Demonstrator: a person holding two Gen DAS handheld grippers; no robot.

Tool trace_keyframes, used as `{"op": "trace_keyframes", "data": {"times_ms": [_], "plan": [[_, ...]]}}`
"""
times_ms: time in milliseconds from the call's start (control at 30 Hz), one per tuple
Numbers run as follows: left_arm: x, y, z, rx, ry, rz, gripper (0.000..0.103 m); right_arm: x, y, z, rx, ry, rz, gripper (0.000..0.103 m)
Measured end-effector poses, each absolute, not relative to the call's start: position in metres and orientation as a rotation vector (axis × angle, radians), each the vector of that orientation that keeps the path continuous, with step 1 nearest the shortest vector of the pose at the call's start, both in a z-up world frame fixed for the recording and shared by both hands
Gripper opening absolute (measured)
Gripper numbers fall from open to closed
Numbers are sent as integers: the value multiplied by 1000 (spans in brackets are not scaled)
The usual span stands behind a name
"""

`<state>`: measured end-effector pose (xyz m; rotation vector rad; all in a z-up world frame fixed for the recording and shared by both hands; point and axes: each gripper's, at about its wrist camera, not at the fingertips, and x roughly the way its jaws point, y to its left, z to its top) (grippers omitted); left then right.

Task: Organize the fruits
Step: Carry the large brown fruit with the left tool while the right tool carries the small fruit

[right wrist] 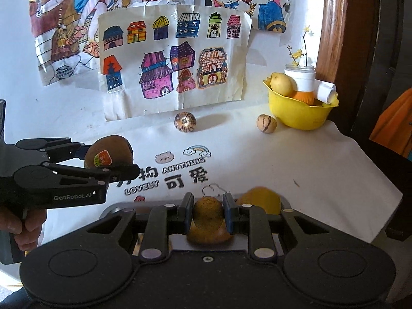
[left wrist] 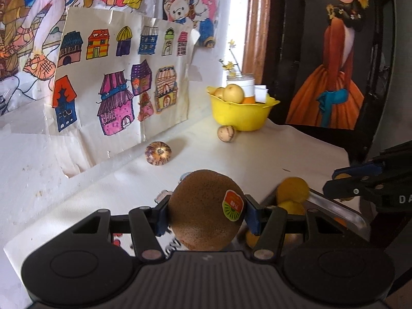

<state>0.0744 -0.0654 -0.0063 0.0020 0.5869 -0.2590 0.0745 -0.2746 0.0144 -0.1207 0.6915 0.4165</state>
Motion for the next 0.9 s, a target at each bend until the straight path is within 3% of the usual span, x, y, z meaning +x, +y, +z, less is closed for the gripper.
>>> {"op": "trace_keyframes", "data": {"times_ms": [900], "plan": [[-32,-107,-31,50,688,-392,61,0,-292,-8,-46,710,382,26]]}}
